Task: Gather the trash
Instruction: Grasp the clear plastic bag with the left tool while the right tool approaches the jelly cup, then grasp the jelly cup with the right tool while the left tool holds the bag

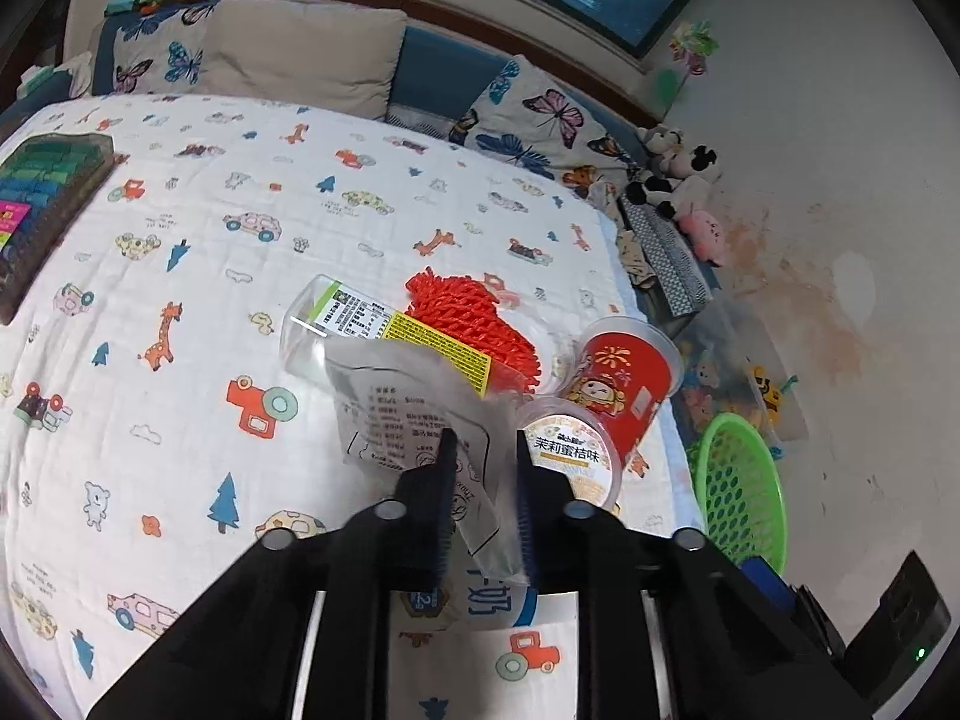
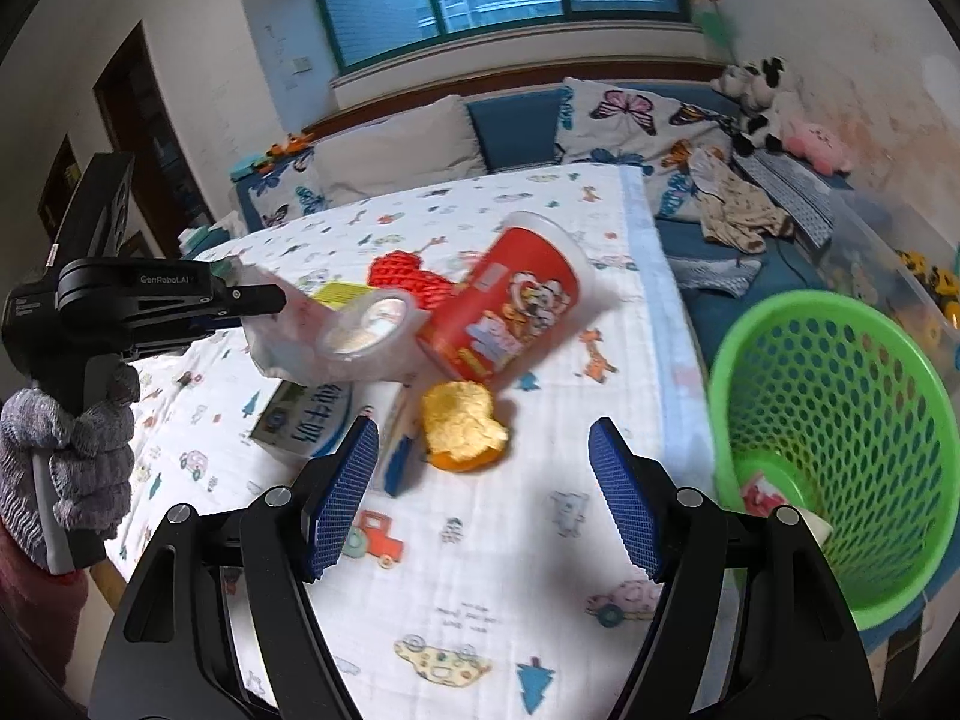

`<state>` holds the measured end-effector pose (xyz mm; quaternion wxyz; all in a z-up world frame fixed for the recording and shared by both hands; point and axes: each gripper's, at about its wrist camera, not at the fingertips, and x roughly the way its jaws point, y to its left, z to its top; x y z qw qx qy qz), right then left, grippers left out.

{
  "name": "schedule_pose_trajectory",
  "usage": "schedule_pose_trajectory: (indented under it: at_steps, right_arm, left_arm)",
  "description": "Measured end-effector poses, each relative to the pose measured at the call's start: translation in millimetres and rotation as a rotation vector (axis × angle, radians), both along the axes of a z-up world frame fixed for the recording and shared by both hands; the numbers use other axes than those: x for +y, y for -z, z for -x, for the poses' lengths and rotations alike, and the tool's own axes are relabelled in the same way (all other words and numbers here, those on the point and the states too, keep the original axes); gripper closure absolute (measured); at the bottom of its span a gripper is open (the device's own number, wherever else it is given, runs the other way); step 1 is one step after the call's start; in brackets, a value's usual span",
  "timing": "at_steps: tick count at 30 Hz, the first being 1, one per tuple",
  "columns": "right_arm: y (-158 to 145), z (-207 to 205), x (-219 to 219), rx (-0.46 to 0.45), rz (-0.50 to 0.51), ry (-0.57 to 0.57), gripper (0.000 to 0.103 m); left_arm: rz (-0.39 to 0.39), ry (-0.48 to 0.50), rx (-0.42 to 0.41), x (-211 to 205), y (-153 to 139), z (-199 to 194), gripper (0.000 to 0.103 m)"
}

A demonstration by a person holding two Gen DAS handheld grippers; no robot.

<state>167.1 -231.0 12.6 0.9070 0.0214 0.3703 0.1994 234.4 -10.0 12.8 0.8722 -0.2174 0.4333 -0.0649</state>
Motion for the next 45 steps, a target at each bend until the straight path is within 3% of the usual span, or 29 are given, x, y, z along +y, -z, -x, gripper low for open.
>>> schedule_pose_trajectory:
  at_steps: [5, 15, 27, 34, 45]
  right_arm:
    - [0, -5, 20, 0.001, 0.004, -0.048, 0.030]
    - [10, -28, 73, 0.025, 0.029, -0.152, 0.030]
    - [18, -68, 113, 0.038, 0.083, -0.154, 0.028]
    - [27, -86, 122, 0.069, 0.134, -0.153, 0.027]
    - [32, -74, 103, 0.104, 0.038, -0.110, 0.027]
  left_arm:
    - [-0.017, 0.023, -0.048, 6, -11, 17, 0.095]
    - [-0.073, 0.016, -0.127, 36, -30, 50, 0.096]
    - [-0.083, -0.013, -0.176, 68, -38, 68, 0.096]
    - [-0.068, -0.020, -0.173, 76, -34, 69, 0.096]
    - [-0.060, -0.010, -0.176, 77, -30, 67, 0.096]
